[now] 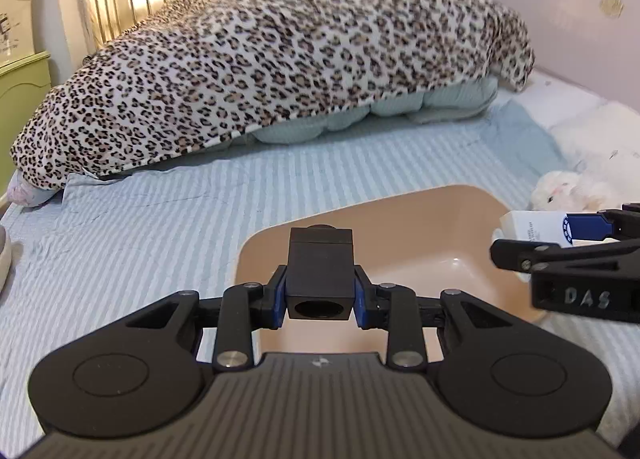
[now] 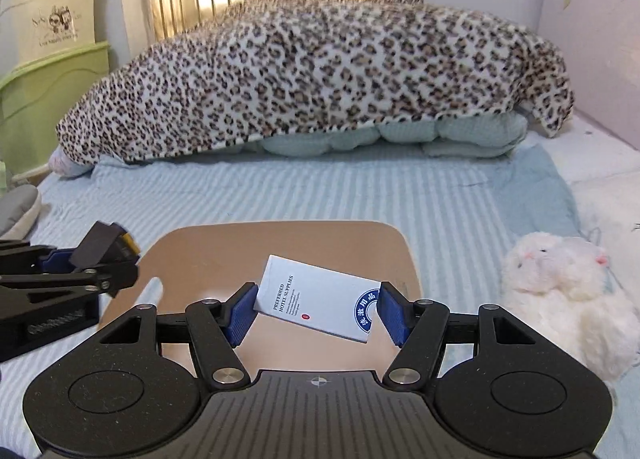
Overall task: Organize objects
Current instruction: 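Lift both items over the basket and open both tools to drop them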
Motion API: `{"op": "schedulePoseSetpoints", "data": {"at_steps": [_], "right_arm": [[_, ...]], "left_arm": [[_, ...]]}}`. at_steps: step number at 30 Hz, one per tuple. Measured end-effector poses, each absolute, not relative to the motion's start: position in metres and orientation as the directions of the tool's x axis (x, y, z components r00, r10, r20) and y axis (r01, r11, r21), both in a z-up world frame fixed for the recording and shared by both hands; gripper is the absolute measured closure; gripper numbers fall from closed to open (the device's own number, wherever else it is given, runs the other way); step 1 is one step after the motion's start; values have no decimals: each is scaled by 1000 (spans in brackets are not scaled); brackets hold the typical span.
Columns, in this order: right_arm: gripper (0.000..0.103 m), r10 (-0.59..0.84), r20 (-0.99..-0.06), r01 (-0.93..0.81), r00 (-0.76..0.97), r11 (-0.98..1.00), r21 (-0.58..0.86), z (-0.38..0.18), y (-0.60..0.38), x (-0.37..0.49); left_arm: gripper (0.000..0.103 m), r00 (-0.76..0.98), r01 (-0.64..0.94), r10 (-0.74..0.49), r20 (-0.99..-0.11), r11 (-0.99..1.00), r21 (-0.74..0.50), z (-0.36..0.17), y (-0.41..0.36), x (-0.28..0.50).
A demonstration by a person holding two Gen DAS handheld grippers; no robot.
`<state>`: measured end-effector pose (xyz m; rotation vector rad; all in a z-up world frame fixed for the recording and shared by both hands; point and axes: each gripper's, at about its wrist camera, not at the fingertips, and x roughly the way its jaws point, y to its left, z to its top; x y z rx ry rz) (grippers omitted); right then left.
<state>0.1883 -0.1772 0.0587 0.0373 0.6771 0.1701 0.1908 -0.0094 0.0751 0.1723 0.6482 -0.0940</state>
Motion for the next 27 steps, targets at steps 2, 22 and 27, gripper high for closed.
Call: {"op": "schedulePoseSetpoints", "data": {"at_steps": [2, 22, 27], "right_arm": [[41, 165, -645, -150, 746, 986, 79, 53, -174, 202], [23, 129, -767, -192, 628, 981, 8, 9, -173, 205], [9, 131, -734, -183, 666, 983, 9, 31, -188, 181]], "left_arm": [[69, 772, 137, -16, -636, 980, 141, 64, -18, 207], [26, 669, 130, 23, -743, 981, 147, 13, -22, 214], [12, 716, 128, 20, -697, 979, 160, 29, -18, 189]]}}
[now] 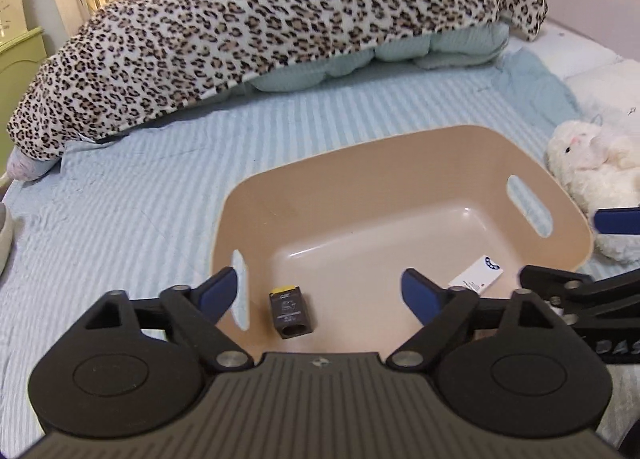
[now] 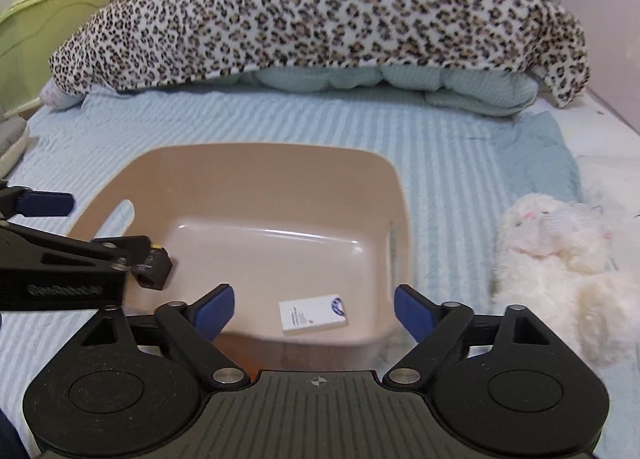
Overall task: Organize objects
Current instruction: 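Lift both items over the basket and open both tools to drop them, then grasp the blue patterned box with the right tool while the left tool grasps the wooden keychain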
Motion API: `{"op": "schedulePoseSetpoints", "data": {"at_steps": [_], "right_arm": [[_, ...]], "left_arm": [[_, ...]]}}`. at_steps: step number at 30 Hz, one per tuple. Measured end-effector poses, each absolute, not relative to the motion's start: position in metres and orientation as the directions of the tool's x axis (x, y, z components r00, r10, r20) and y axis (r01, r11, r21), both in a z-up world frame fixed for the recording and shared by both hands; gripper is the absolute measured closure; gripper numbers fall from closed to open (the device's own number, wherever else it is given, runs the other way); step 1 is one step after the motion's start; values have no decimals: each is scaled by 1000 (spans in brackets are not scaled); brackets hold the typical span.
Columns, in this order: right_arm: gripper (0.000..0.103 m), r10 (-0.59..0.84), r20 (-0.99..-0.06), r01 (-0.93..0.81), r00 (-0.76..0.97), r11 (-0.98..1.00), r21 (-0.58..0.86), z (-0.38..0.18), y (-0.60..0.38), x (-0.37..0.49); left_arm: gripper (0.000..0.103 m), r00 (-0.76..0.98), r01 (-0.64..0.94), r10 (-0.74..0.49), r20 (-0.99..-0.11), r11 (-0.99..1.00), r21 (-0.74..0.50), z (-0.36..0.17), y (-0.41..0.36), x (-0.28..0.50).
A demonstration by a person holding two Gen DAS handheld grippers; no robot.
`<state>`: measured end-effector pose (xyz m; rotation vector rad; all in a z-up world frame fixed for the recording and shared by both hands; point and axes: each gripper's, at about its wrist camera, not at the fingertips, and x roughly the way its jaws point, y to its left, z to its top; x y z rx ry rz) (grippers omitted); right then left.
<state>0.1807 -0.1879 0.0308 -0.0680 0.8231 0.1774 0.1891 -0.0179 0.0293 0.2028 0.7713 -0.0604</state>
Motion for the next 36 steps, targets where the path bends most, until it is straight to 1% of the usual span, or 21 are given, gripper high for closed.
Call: {"op": "schedulePoseSetpoints", "data": {"at_steps": [5, 8, 10, 17, 23, 30, 36], "right_arm": [[5, 128, -717, -180, 685, 984, 4, 43, -201, 155], [2, 117, -716, -178, 688, 984, -10, 43, -206, 142], [1, 114, -724, -176, 680, 984, -10, 39, -209, 135], [1, 82, -792, -118, 605, 993, 13, 4, -216, 125], [1, 71, -842, -94, 535, 995, 23, -29, -217, 115], [1, 70, -869, -94, 490, 995, 27, -56, -219, 108], [1, 89, -876, -130, 474, 991, 30, -73, -207, 109]], "left_arm": [[12, 709, 104, 25, -705, 985, 140, 26, -7, 166], [12, 701, 90, 28, -713, 988, 128, 26, 5, 154], [11, 698, 75, 43, -715, 988, 133, 23, 12, 144], [10, 628, 120, 54, -776, 979, 166, -12, 22, 119], [10, 546, 165, 17, -838, 978, 127, -49, 25, 106], [10, 515, 194, -7, -857, 975, 108, -74, 25, 101], [10, 498, 226, -28, -867, 969, 99, -87, 16, 108]]}}
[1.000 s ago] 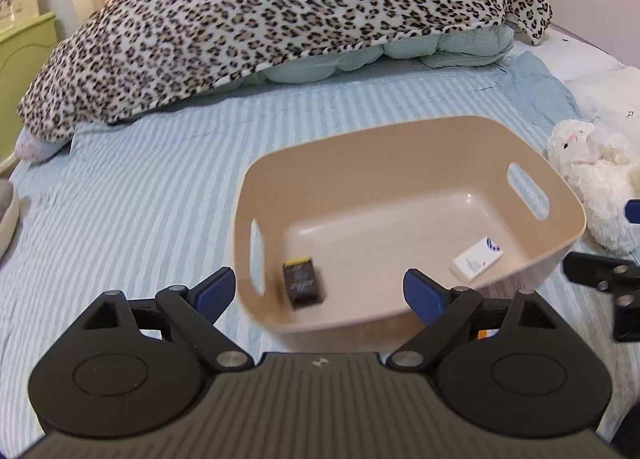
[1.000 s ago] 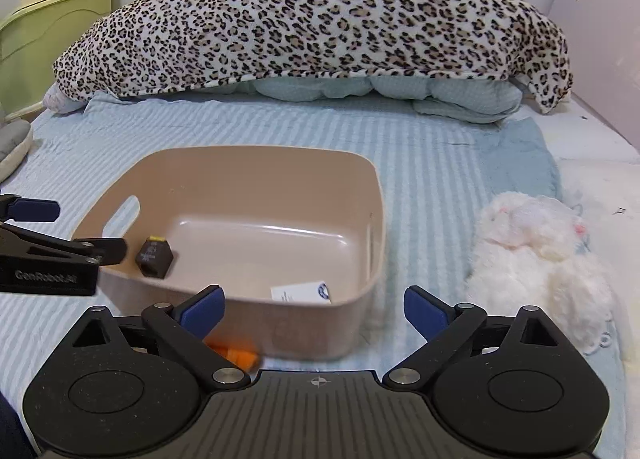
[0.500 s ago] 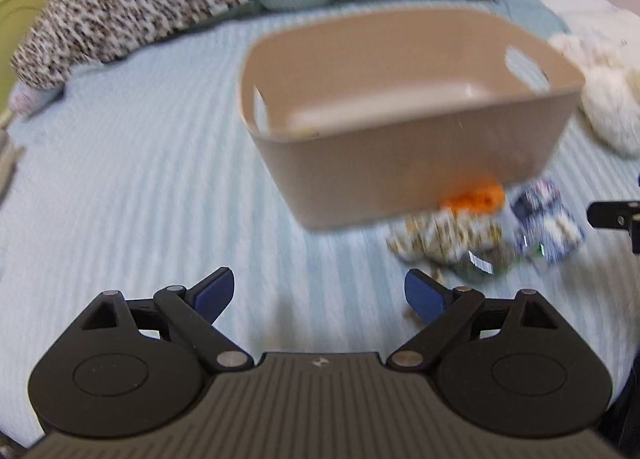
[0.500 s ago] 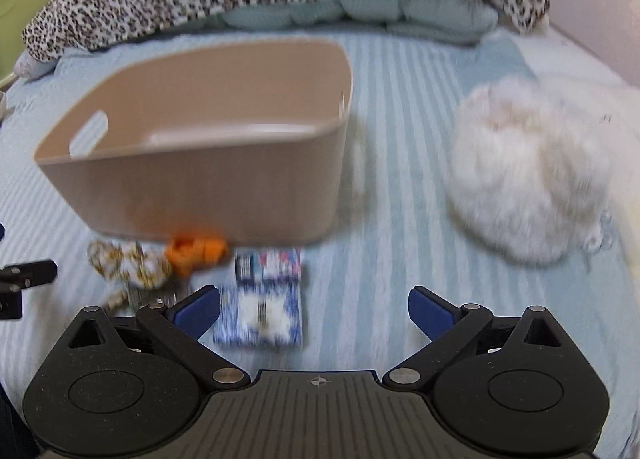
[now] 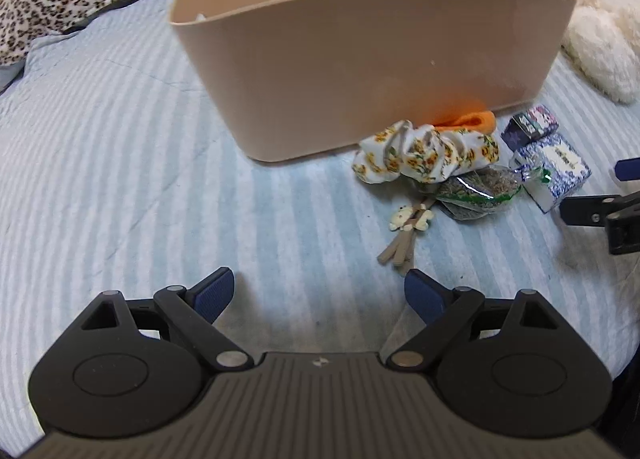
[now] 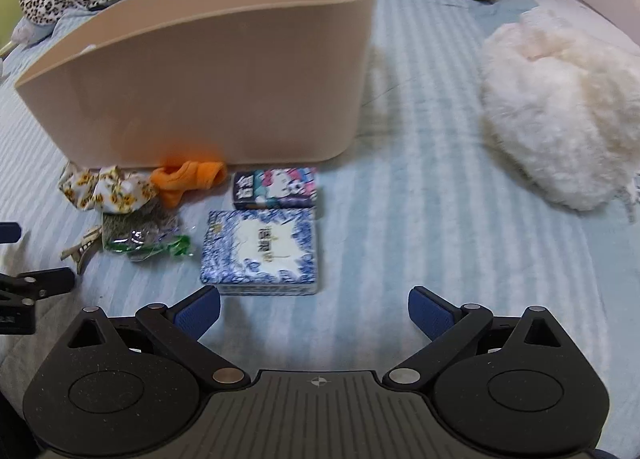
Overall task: Organize objects
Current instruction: 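Grasp the blue patterned box with the right tool while the left tool grasps the wooden keychain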
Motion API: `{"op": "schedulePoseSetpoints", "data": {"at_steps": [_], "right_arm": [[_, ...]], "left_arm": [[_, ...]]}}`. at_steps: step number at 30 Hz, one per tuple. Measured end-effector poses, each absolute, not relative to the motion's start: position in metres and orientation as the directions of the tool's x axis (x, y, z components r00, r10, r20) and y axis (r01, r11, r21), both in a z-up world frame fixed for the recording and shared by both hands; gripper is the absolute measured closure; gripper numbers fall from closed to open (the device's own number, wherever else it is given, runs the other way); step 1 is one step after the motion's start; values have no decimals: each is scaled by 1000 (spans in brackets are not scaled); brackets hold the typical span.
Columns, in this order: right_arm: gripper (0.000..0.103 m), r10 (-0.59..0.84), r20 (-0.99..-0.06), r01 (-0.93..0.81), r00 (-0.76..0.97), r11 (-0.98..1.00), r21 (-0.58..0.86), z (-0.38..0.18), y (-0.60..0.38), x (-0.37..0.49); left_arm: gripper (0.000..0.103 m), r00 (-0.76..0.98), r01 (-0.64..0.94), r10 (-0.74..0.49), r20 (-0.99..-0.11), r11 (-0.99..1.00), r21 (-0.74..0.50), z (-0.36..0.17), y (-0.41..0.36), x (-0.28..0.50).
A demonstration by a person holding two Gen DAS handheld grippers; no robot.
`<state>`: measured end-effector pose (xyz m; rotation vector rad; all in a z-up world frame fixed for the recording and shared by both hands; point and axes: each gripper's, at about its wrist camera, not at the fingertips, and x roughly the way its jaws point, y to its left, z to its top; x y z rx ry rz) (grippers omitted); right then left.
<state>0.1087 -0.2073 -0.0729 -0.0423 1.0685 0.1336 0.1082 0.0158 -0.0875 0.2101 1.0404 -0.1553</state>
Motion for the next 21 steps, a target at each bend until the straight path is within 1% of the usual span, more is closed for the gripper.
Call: {"op": "schedulePoseSetpoints", "data": {"at_steps": [4, 7, 9, 10, 11, 12, 13, 14, 15, 17, 18, 19, 20, 21], "right_arm": [[2, 91, -876, -146, 474, 989, 24, -81, -196, 111], [2, 92, -871, -153, 483, 988, 19, -83, -188, 114], [6, 96, -867, -154, 489, 988, 22, -82, -185, 116], [9, 99, -865, -156, 492, 987, 24, -81, -183, 116], [16, 100, -861, -158, 498, 987, 23, -79, -182, 116], [25, 101, -859, -160, 503, 987, 23, -78, -181, 115], [29, 102, -856, -163, 506, 986, 21, -77, -181, 114], [40, 100, -855, -166, 508, 986, 17, -76, -180, 112], [43, 103, -855, -172, 508, 985, 17, -75, -180, 111], [43, 105, -854, -172, 509, 985, 19, -74, -181, 110], [43, 107, -855, -170, 507, 985, 22, -73, -182, 109], [43, 109, -857, -168, 504, 985, 26, -74, -183, 108], [43, 111, -858, -165, 502, 986, 30, -72, -183, 107], [43, 112, -859, -164, 500, 986, 33, -72, -184, 106]], "left_arm": [[10, 514, 257, -65, -855, 963, 81, -93, 8, 111], [11, 539, 241, -71, -839, 968, 73, -95, 5, 114], [13, 556, 237, -75, -828, 969, 71, -95, 3, 114], [21, 563, 248, -84, -822, 966, 70, -95, 2, 113], [26, 566, 265, -96, -819, 962, 71, -94, 1, 111], [27, 571, 280, -101, -814, 957, 78, -93, 0, 108], [33, 577, 294, -107, -810, 952, 84, -92, -1, 106], [42, 578, 307, -117, -807, 948, 83, -93, -4, 104], [46, 577, 320, -129, -807, 944, 77, -92, -4, 102], [65, 578, 333, -136, -805, 940, 81, -89, -5, 101], [68, 576, 342, -140, -805, 936, 81, -88, -6, 99], [79, 575, 348, -146, -805, 934, 80, -88, -7, 98], [81, 572, 358, -152, -806, 930, 79, -86, -8, 95], [81, 573, 364, -151, -805, 928, 86, -85, -11, 93]]}}
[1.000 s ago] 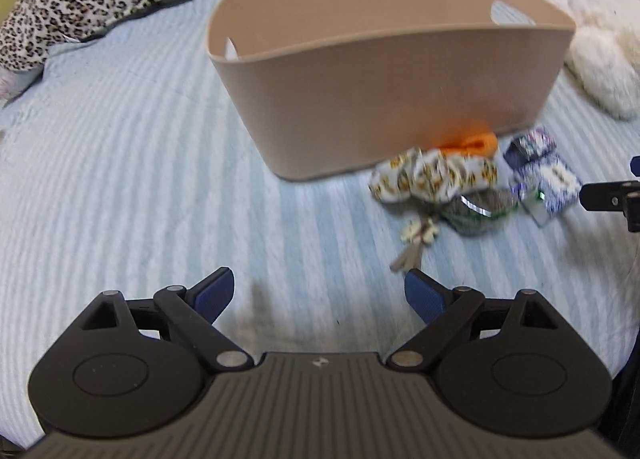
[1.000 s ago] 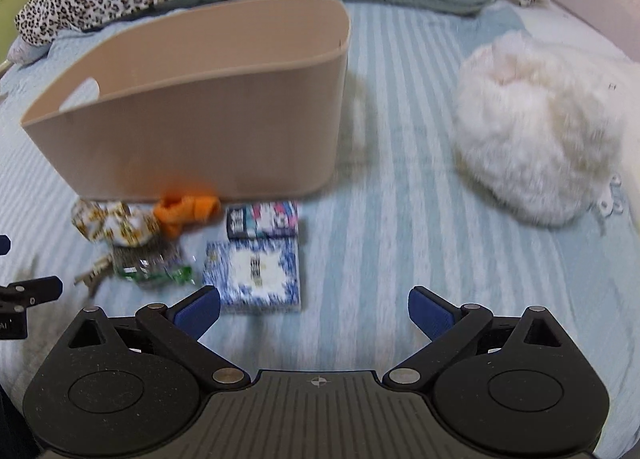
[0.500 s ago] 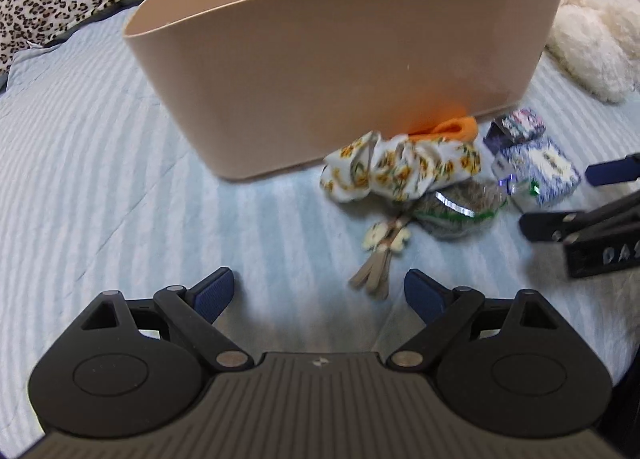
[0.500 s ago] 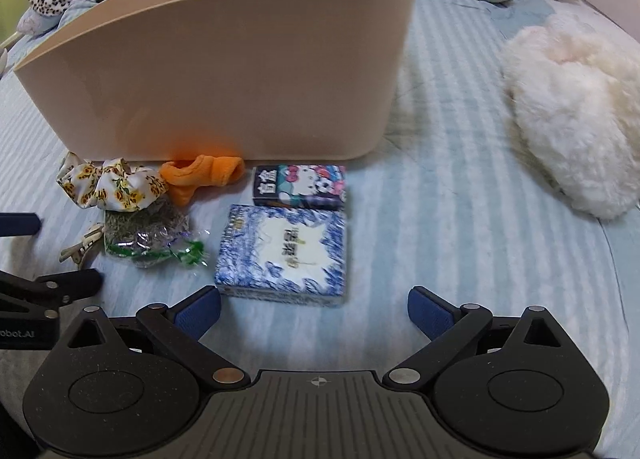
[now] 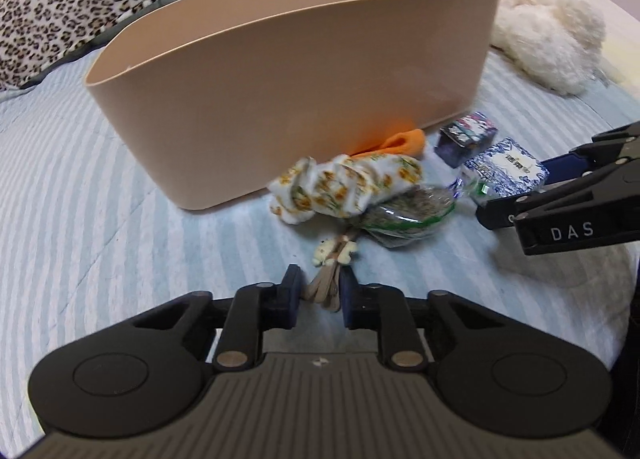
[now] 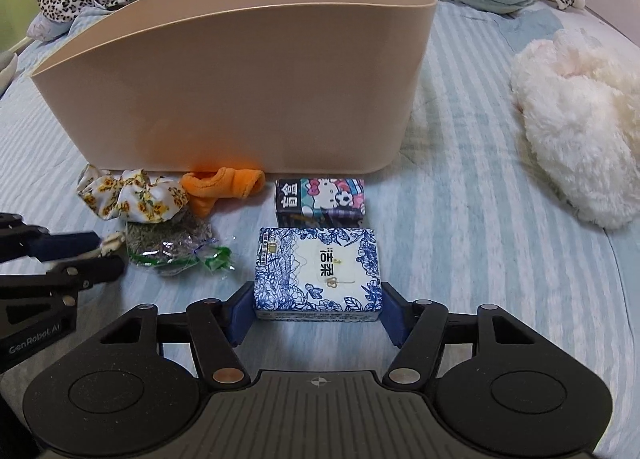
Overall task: Organize objects
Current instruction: 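Grasp the blue patterned box with the right tool while the left tool grasps the wooden keychain, then carry both items over the basket and release them inside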
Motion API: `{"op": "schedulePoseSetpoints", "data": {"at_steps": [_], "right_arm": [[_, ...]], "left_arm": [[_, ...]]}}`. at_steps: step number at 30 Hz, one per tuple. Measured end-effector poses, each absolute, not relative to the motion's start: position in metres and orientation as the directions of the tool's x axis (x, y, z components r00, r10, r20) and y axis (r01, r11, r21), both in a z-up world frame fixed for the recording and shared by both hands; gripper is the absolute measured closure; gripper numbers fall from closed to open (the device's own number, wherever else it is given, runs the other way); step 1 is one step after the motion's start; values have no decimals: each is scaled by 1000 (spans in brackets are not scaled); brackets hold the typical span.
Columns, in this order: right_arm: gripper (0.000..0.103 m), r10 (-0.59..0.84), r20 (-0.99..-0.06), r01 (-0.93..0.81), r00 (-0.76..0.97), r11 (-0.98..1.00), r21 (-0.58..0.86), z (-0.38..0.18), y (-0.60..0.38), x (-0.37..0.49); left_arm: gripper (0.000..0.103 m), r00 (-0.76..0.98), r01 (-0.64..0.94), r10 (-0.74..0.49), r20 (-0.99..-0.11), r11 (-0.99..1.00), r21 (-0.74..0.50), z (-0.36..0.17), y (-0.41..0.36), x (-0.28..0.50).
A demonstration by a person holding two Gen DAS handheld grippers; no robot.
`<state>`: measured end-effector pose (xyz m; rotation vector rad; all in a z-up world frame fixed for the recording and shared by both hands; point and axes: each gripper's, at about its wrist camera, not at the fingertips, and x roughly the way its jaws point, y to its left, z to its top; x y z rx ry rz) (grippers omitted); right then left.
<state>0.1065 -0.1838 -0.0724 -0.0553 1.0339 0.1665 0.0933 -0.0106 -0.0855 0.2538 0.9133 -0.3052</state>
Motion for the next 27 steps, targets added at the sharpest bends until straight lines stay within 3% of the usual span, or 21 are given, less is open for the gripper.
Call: {"op": "schedulePoseSetpoints", "data": {"at_steps": [14, 27], "right_arm": [[43, 126, -836, -115, 534, 990, 75, -43, -205, 81], [43, 136, -708, -121, 693, 990, 71, 27, -225, 89]], "left_arm": [[82, 622, 326, -148, -769, 942, 83, -51, 9, 70], [82, 768, 258, -152, -622, 963, 83, 27, 31, 70]]}}
